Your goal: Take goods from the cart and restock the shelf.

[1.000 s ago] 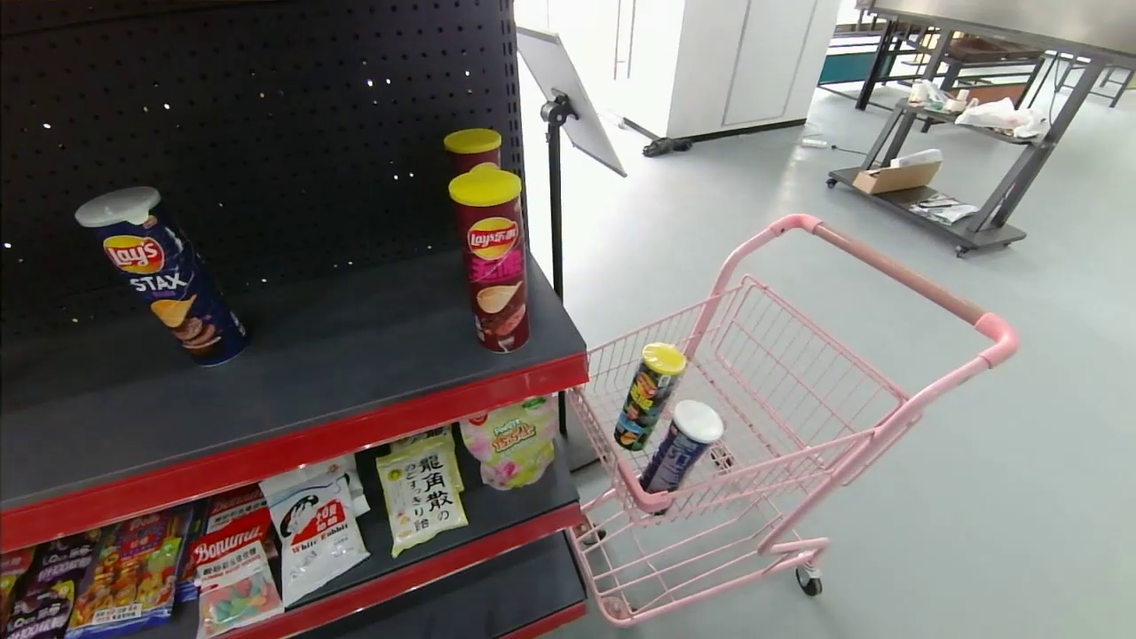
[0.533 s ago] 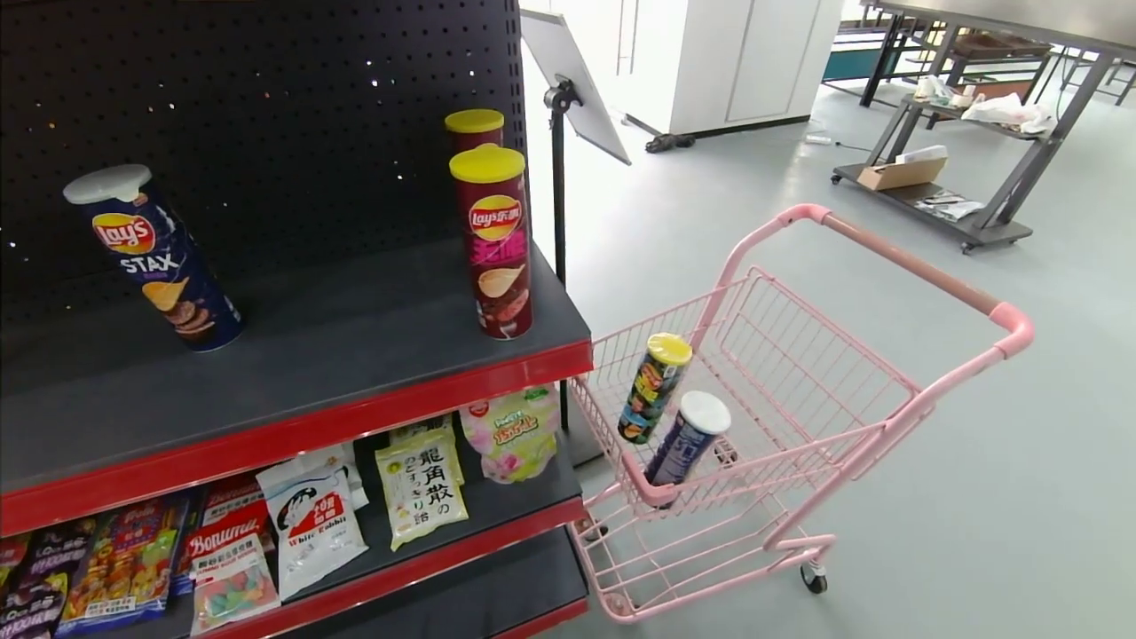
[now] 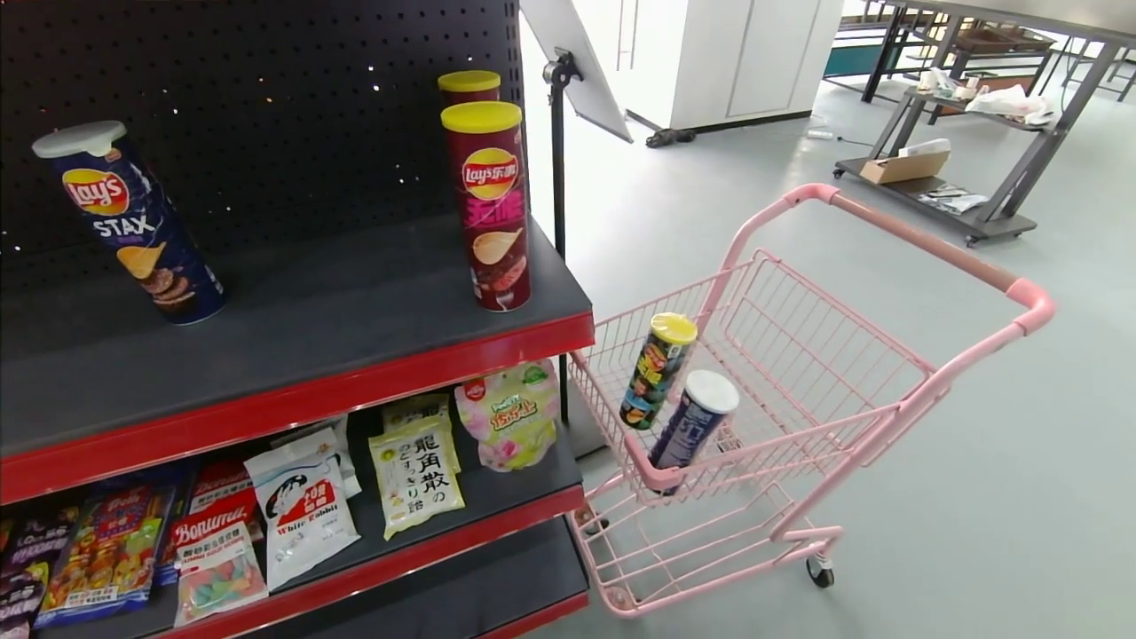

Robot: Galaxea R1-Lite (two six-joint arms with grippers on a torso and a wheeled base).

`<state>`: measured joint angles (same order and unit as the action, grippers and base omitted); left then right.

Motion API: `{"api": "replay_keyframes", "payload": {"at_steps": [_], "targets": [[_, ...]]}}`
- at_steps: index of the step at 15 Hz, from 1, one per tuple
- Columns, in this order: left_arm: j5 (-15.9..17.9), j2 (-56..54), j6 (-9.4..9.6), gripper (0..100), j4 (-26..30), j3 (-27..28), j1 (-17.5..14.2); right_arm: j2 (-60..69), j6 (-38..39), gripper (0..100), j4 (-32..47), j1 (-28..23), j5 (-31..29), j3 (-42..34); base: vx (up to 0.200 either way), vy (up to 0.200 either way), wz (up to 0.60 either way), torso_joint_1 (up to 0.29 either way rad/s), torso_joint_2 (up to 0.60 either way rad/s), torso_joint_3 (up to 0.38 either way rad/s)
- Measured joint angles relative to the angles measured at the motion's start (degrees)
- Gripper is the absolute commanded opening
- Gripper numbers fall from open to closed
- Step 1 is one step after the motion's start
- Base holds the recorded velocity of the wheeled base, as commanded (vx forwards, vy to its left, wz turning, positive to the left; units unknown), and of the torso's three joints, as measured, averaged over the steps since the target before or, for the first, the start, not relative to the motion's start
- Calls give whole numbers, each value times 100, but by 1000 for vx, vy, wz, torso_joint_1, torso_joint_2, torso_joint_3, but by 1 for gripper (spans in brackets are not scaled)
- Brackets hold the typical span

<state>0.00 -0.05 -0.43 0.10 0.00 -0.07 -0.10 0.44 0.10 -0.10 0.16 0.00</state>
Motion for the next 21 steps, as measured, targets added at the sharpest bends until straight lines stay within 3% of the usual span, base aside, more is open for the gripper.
{"api": "replay_keyframes", "payload": {"at_steps": [12, 18, 21], "targets": [[-24, 0, 0, 100, 0, 0, 0, 0, -6, 100, 0, -1, 2, 0, 0, 0, 0, -161, 512, 347], [-24, 0, -1, 100, 0, 0, 0, -26, 2, 100, 6, 28, 222, 16, 0, 0, 0, -20, 80, 60], [-24, 0, 0, 100, 0, 0, 0, -444, 260, 100, -48, 155, 539, 678, 0, 0, 0, 0, 0, 0]]}}
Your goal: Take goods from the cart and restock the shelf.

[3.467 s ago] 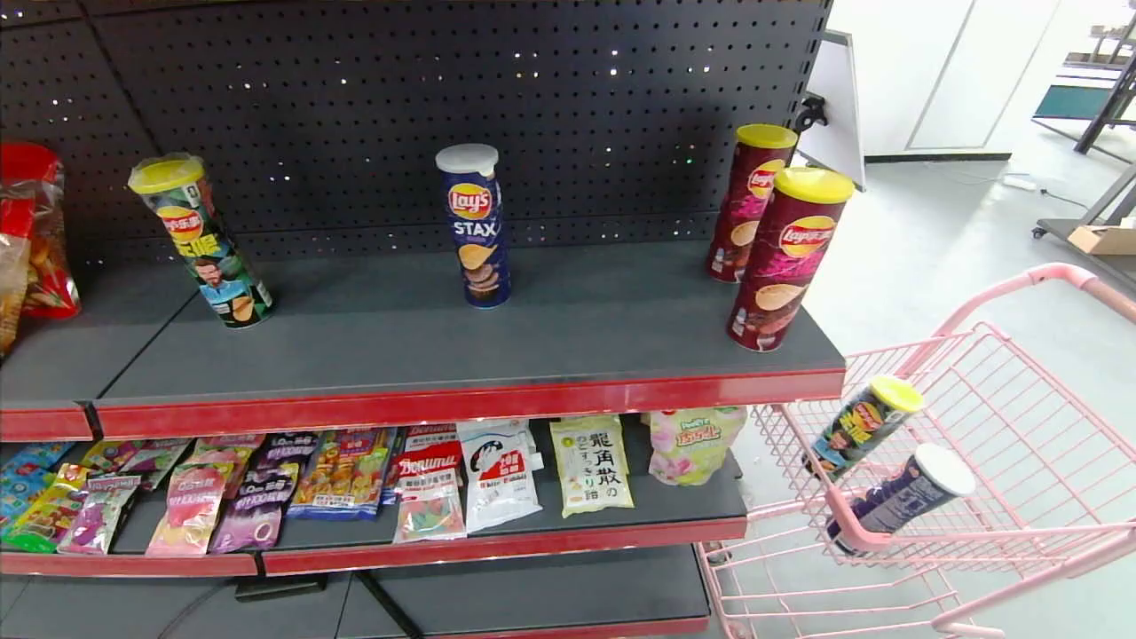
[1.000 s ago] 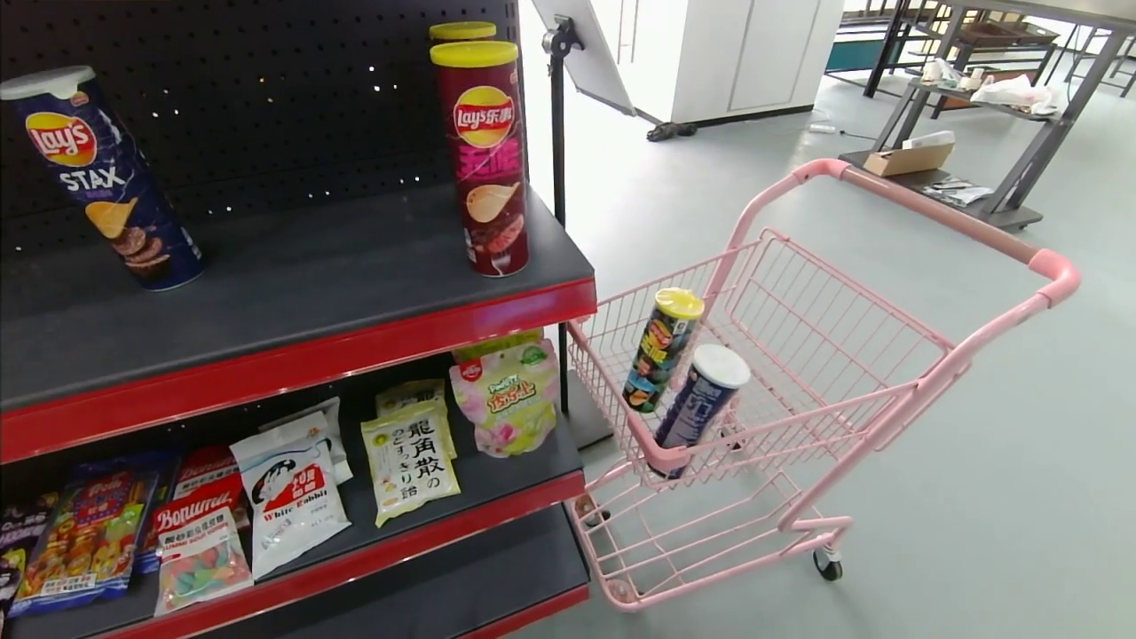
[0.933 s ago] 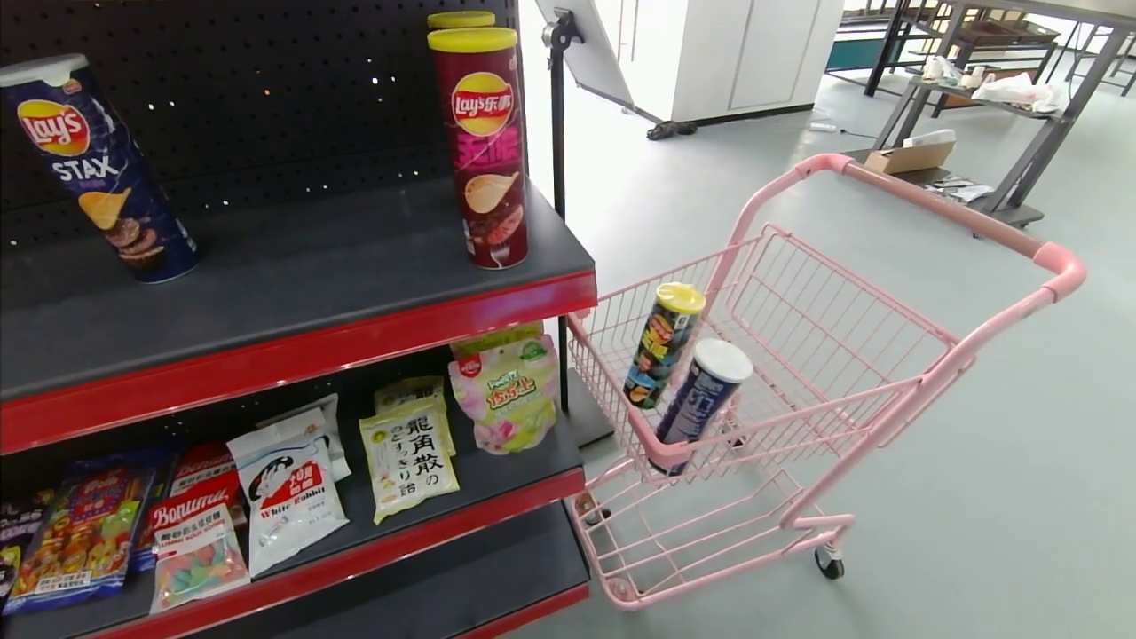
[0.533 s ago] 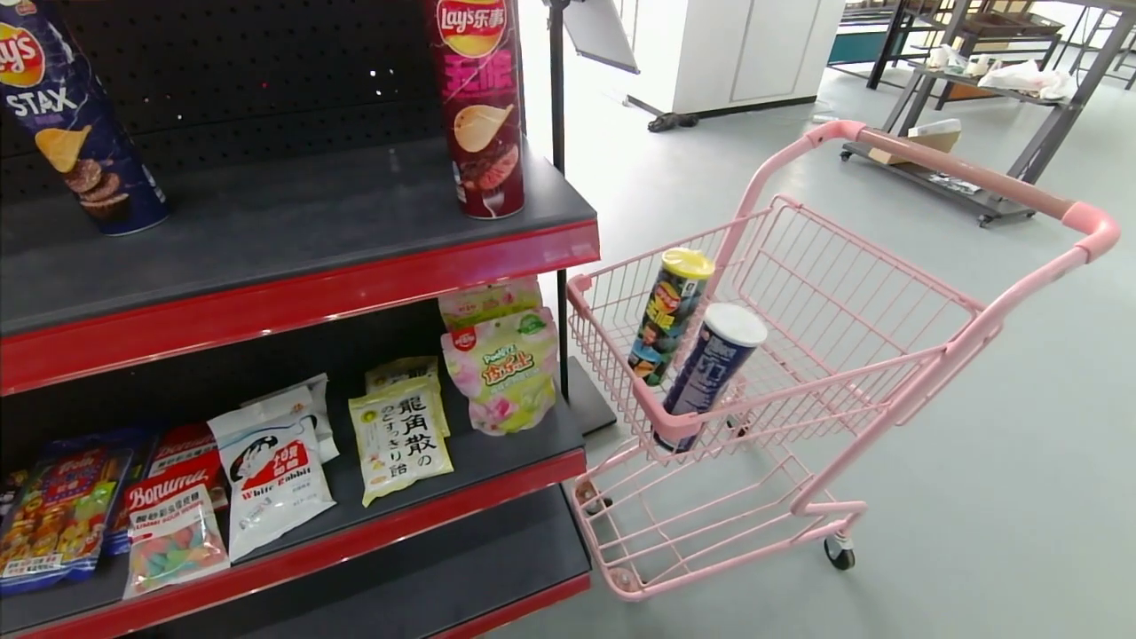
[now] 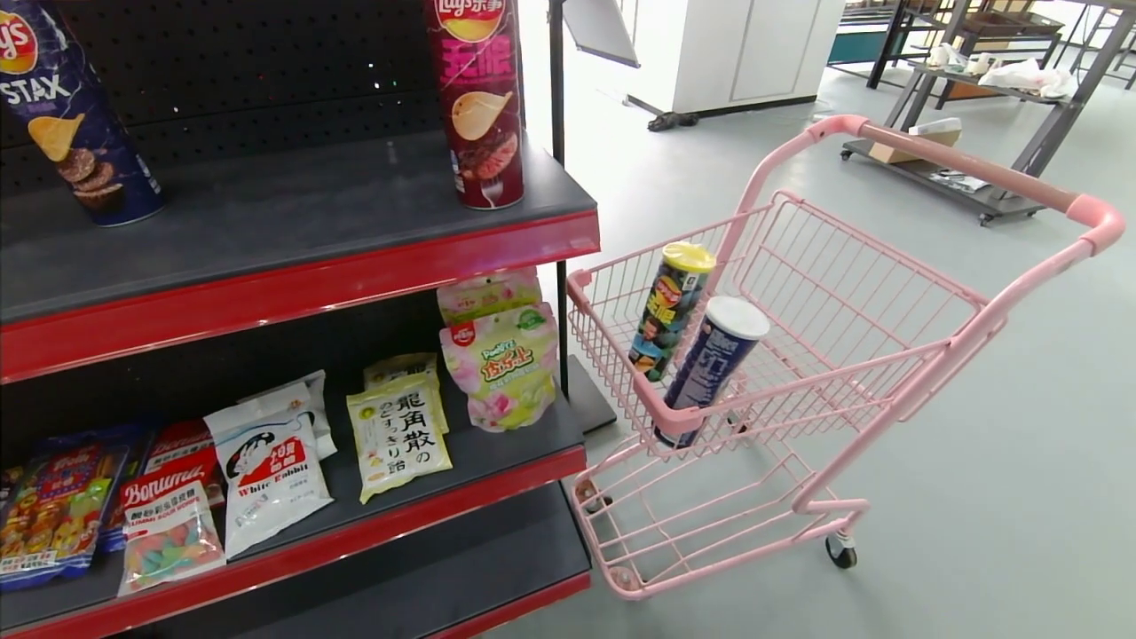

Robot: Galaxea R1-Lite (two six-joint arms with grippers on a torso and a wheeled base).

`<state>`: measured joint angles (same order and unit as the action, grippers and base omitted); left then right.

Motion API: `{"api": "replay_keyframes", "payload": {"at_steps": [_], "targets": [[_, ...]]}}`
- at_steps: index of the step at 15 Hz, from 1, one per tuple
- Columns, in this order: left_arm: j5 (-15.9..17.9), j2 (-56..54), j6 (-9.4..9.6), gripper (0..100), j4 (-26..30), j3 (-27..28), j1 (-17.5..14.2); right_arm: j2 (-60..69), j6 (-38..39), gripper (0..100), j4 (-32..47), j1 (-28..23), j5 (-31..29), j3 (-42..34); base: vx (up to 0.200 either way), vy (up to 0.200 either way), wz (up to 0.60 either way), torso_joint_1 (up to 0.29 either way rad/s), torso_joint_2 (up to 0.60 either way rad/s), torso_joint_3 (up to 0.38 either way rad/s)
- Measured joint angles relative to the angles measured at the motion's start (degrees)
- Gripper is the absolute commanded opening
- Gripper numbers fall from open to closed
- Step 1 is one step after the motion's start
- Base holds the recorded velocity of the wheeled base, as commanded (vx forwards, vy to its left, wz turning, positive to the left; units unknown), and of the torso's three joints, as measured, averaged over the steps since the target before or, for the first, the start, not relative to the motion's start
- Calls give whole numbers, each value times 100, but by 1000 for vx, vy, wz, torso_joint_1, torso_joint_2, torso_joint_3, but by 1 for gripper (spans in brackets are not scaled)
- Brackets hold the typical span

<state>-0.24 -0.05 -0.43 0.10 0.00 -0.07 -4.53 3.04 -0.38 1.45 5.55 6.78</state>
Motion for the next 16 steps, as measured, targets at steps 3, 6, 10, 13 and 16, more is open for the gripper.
{"api": "replay_keyframes", "payload": {"at_steps": [3, 6, 10, 13, 16], "targets": [[0, 0, 0, 100, 0, 0, 0, -1630, 251, 100, -375, 201, 145, 1168, 0, 0, 0, 0, 0, 0], [0, 0, 0, 100, 0, 0, 0, -4122, 378, 100, -1565, 474, 553, 1946, 0, 0, 0, 0, 0, 0], [0, -2, 2, 100, -2, 0, 0, -6869, 18, 100, -3262, 750, 1582, 2393, 0, 0, 0, 0, 0, 0], [0, 0, 0, 100, 0, 0, 0, -7980, -596, 100, -3572, 857, 2171, 2486, 0, 0, 0, 0, 0, 0], [0, 0, 0, 100, 0, 0, 0, -8611, -618, 100, -3919, 998, 2294, 2562, 0, 0, 0, 0, 0, 0]]}}
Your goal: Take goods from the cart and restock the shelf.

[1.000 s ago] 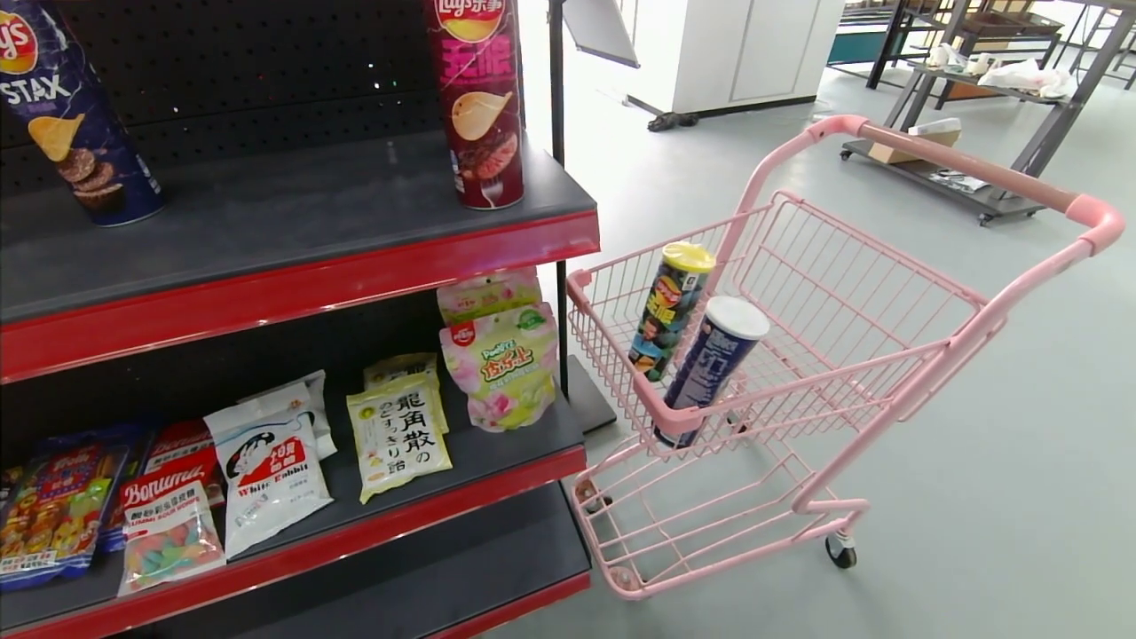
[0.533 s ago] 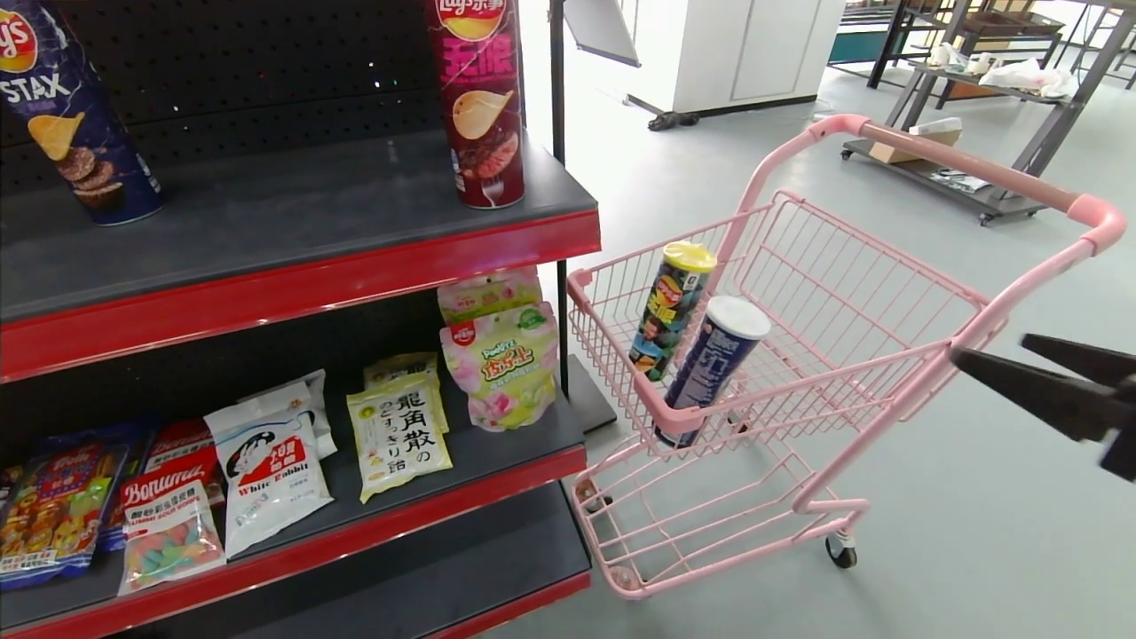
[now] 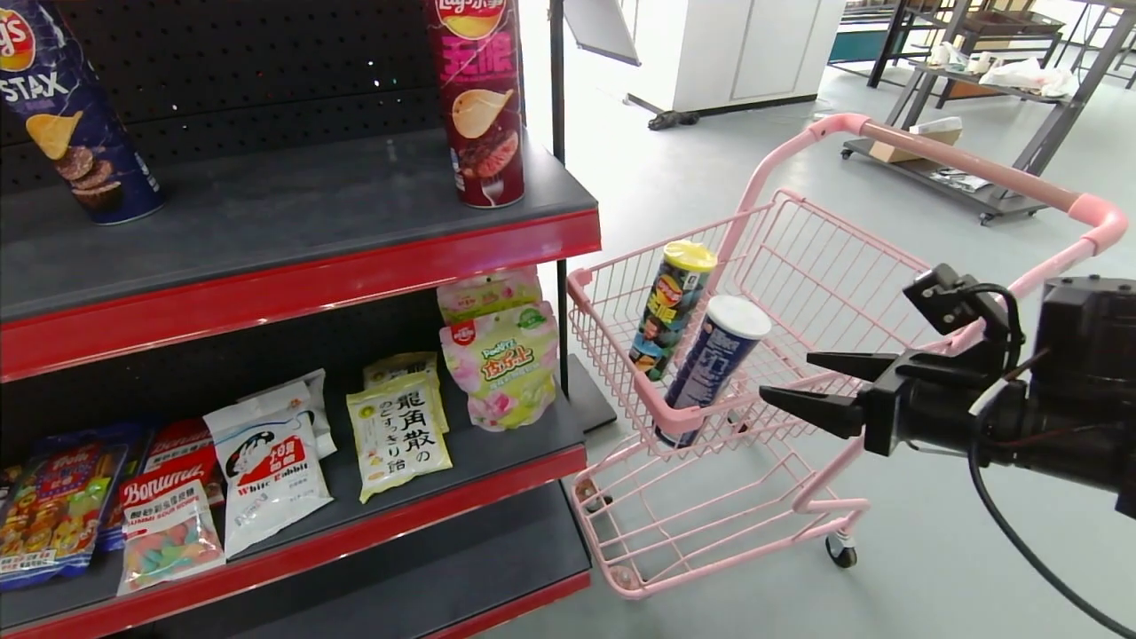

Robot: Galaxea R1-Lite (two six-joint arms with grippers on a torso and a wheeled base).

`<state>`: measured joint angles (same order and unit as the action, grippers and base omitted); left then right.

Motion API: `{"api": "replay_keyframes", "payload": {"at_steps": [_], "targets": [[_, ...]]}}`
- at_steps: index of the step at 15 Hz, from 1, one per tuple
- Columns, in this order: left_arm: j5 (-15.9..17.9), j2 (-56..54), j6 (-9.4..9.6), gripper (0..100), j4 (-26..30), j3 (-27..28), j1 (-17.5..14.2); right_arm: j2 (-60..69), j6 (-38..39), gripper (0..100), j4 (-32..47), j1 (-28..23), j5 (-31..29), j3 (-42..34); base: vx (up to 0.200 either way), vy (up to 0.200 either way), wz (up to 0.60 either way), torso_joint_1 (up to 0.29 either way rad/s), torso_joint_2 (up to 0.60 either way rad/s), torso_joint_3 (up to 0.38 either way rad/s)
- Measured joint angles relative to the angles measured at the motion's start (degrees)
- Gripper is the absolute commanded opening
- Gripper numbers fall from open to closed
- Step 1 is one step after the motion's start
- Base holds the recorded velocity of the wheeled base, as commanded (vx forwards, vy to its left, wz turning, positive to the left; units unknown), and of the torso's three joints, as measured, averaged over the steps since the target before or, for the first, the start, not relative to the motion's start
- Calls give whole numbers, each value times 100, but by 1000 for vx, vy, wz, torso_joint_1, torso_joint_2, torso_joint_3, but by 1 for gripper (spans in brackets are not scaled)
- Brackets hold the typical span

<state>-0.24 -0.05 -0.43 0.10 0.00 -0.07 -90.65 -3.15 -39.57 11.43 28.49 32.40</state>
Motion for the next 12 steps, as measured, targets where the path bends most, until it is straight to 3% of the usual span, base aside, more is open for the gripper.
{"api": "replay_keyframes", "payload": {"at_steps": [5, 12], "targets": [[0, 0, 0, 100, 0, 0, 0, -883, 9, 100, -745, 91, 82, 124, 0, 0, 0, 0, 0, 0], [0, -2, 0, 100, 0, 0, 0, -1743, 9, 100, -898, 27, 405, 681, 0, 0, 0, 0, 0, 0]]}}
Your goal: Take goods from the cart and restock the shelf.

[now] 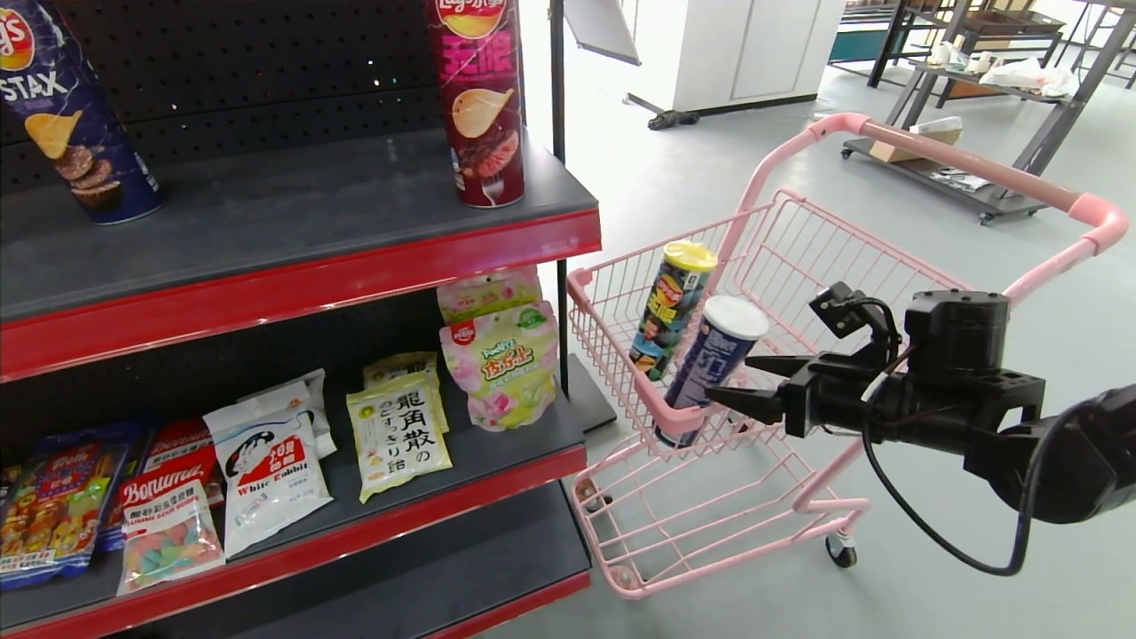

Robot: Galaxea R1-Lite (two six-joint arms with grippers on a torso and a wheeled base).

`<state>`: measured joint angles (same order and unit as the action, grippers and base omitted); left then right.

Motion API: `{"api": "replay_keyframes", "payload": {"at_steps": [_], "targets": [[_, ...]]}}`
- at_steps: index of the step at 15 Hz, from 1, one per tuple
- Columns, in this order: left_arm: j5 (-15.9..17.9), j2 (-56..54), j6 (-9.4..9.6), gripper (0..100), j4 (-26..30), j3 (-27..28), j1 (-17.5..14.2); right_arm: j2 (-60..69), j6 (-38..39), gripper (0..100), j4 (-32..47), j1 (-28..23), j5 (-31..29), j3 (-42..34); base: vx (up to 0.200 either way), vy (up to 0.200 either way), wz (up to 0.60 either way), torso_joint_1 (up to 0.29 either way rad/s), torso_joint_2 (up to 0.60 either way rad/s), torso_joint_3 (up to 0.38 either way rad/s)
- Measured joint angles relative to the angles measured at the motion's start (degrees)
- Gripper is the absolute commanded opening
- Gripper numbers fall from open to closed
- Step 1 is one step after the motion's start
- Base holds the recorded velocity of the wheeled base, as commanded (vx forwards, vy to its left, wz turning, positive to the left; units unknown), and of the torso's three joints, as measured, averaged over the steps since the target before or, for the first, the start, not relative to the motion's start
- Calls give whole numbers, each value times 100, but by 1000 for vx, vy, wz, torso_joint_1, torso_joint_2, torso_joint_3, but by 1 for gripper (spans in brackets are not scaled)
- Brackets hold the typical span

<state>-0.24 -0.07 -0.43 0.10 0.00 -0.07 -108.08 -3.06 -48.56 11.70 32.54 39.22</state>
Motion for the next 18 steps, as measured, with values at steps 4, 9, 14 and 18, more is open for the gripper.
{"api": "replay_keyframes", "payload": {"at_steps": [4, 9, 14, 18], "targets": [[0, 2, 0, 100, -2, 0, 0, -341, 6, 100, -38, -118, -13, 372, 0, 0, 0, 0, 0, 0], [0, 0, 0, 100, 0, 0, 0, -641, -28, 100, -40, -243, -22, 700, 0, 0, 0, 0, 0, 0], [2, 0, 0, 100, -2, 0, 0, -928, -30, 100, -35, -263, 2, 1100, 0, 0, 0, 0, 0, 0], [0, 2, 0, 100, 0, 0, 0, -1025, -9, 100, -35, -171, -2, 1226, 0, 0, 0, 0, 0, 0]]}}
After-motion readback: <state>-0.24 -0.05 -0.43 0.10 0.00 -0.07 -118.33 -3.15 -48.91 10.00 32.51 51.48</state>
